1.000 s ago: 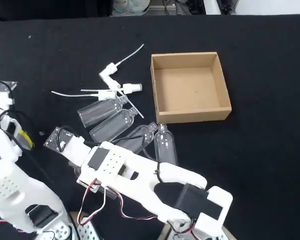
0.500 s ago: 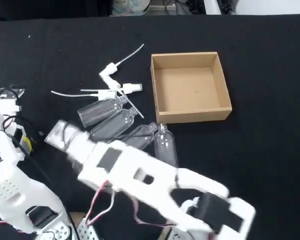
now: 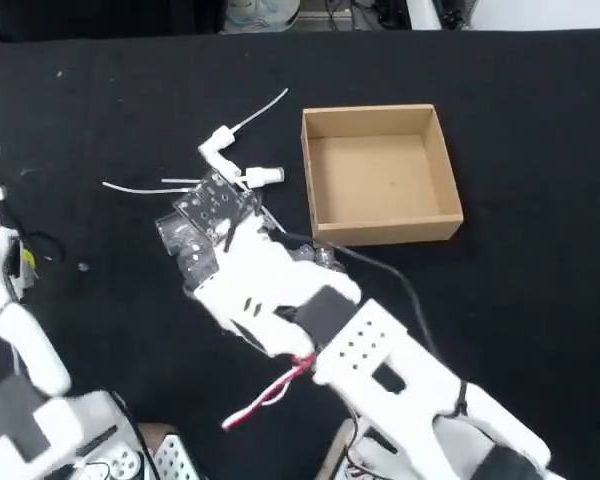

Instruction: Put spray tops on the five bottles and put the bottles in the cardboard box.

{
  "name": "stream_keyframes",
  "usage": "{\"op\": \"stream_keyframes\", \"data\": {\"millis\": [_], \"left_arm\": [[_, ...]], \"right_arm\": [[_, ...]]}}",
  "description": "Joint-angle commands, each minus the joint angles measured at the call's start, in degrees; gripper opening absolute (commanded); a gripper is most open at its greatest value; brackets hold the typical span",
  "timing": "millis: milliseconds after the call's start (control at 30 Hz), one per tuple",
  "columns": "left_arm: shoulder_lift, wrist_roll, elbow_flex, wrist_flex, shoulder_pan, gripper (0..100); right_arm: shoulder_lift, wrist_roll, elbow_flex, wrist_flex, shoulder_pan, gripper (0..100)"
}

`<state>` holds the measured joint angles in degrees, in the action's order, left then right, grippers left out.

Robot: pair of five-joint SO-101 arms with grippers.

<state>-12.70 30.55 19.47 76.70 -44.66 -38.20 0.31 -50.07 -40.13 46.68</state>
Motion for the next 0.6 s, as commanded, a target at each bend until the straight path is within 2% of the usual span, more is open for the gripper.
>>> {"op": "stream_keyframes", "data": {"millis": [0,100,167,433,567], "left_arm": [[-16.79,-10.02,4.97,-4.75,1.71,3],[-25.58,-14.59,8.31,-6.51,3.74,3],[-30.07,-18.29,8.31,-6.59,6.55,3],[-36.04,-34.73,-2.42,-8.18,20.88,3],[-36.75,-40.62,-8.92,-8.18,26.07,3]], "right_arm": [[-2.59,-0.44,-8.48,21.63,2.37,1.5],[-2.77,-0.44,-15.25,34.02,3.16,1.5],[-2.68,-0.44,-17.71,37.8,3.16,1.5],[-2.59,-0.53,-18.59,38.33,3.16,1.5],[-2.86,-0.53,-18.59,38.33,3.16,1.5]]}}
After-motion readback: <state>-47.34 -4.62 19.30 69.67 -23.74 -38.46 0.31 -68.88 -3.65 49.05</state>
